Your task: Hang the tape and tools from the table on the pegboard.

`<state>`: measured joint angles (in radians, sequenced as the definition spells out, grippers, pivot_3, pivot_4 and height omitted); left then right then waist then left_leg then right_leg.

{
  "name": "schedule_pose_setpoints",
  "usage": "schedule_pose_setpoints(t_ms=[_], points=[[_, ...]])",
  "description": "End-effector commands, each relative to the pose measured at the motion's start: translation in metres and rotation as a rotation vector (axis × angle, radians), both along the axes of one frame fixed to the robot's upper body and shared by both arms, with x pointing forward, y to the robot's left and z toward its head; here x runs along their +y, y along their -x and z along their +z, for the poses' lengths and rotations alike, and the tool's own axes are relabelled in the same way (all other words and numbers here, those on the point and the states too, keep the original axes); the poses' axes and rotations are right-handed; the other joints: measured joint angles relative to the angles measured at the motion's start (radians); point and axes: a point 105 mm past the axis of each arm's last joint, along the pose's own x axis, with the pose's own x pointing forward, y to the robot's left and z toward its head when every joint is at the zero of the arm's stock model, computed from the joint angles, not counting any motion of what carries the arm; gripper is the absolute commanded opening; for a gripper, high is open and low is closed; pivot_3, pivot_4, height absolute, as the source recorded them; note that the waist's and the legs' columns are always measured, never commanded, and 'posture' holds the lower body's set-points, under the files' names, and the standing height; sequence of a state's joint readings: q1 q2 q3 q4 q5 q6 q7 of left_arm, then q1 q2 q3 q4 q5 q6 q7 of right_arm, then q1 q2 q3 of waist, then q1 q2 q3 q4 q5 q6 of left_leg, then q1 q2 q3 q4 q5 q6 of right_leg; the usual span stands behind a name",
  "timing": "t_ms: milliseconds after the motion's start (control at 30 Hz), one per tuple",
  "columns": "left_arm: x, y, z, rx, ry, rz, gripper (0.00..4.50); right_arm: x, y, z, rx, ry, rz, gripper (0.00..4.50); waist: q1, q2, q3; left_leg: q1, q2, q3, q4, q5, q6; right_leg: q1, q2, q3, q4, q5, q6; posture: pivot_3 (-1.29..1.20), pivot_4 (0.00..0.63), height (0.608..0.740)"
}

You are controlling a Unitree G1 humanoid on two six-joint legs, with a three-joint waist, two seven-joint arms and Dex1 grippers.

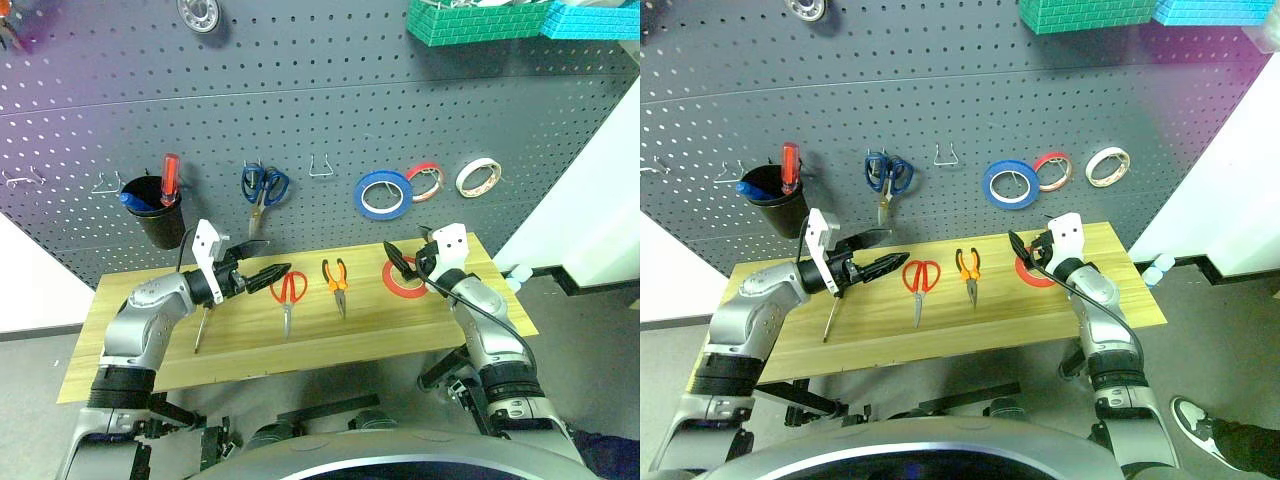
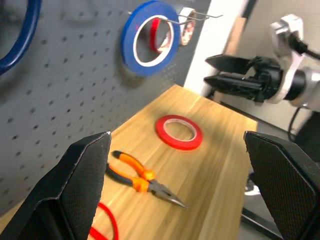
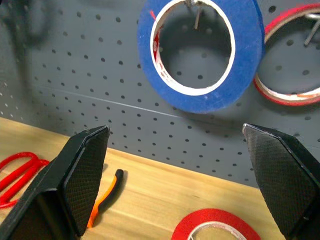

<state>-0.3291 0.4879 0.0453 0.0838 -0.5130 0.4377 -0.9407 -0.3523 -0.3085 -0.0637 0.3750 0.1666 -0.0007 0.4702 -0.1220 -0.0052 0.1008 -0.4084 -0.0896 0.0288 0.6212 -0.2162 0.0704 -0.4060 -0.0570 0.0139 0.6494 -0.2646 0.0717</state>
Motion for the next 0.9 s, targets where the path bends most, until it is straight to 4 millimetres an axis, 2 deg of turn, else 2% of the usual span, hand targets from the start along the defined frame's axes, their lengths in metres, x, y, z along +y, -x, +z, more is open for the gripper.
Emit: schedule_pose_setpoints(t_ms=[33,133,233,400,667,900], points=[[-0.013,-0.006,0.011,-0.01,-0.089,-0.03,4.46,-0.009,0.002,0.002,0.02,0.031,-0.012,4.5,0.001,-0.001,0.008,0.0,0.0,0.0,0.0,0.0,0.0,0.0,0.0,0.0,0.0,0.0,0.0,-0.18,0.148,0.739],[-0.02,-0.004,0.014,0.024,-0.136,-0.061,4.46,-0.012,0.007,-0.003,0.067,0.035,-0.015,4.5,0.003,0.0,0.029,0.0,0.0,0.0,0.0,0.0,0.0,0.0,-0.001,0.0,0.0,0.0,0.0,-0.18,0.184,0.739],[-0.021,-0.001,0.018,0.085,-0.129,-0.08,4.46,-0.013,0.009,0.001,0.088,0.008,-0.031,4.5,0.0,0.002,0.051,-0.001,0.0,0.0,0.0,0.0,0.0,-0.001,-0.001,0.0,0.0,0.0,0.0,-0.18,0.207,0.739],[-0.023,-0.001,0.025,0.059,-0.136,-0.097,4.46,-0.009,0.008,0.0,0.154,0.019,-0.029,4.5,0.003,0.001,0.084,-0.002,0.001,0.0,0.0,0.0,0.0,-0.003,-0.001,0.0,0.0,0.0,0.0,-0.17,0.245,0.739],[-0.032,0.001,0.033,-0.014,-0.093,-0.08,4.46,0.001,0.004,0.0,0.167,0.074,0.017,4.5,0.026,-0.004,0.126,-0.005,0.001,0.001,0.0,0.0,0.001,-0.005,-0.002,0.0,-0.002,0.0,0.0,-0.14,0.278,0.739],[-0.025,0.007,0.031,-0.012,-0.104,-0.057,4.46,-0.008,-0.003,-0.005,0.198,0.107,-0.024,4.5,0.03,-0.009,0.159,-0.018,0.001,0.001,0.002,0.001,0.002,-0.017,-0.003,-0.001,-0.001,0.002,0.003,-0.11,0.333,0.739]])
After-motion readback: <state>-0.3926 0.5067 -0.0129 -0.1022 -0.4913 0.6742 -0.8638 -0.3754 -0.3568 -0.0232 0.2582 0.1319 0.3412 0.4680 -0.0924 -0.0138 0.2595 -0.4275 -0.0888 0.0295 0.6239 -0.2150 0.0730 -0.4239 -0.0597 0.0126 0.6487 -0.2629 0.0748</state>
